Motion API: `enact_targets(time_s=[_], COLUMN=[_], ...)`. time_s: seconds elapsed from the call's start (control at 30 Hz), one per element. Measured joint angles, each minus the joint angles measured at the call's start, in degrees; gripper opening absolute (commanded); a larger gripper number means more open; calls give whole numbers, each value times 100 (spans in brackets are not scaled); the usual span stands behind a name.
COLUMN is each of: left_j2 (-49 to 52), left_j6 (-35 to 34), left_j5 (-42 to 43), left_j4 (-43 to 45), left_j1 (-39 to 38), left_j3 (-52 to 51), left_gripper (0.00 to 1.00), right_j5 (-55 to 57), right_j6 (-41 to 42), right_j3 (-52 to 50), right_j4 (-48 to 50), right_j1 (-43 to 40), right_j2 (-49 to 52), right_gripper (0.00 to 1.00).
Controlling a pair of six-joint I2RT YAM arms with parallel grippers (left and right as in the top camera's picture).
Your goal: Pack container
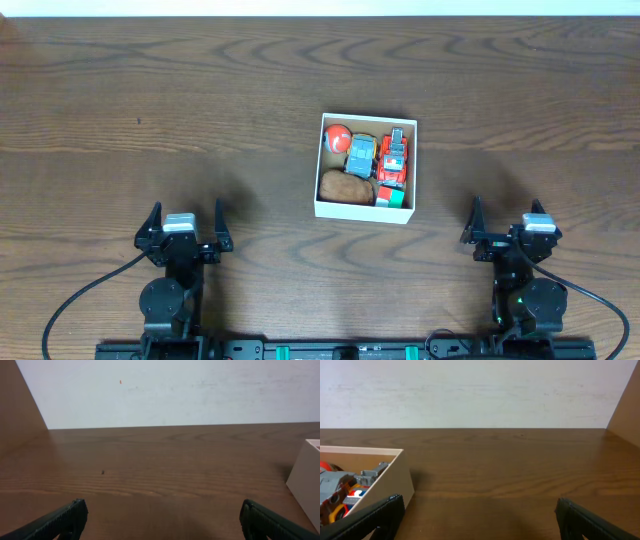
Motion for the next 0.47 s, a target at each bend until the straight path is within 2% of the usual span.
enact_targets(time_s=[0.47], left_j2=[0], left_j6=[0], left_j5=[0], left_j4=[0], left_j1=[0], left_j3=[0], left_gripper=[98], right_j5=[0], right_j6=[0], right_j3=[0], right_j4=[0], right_j1=[0], right_j2=[0], right_gripper=[99])
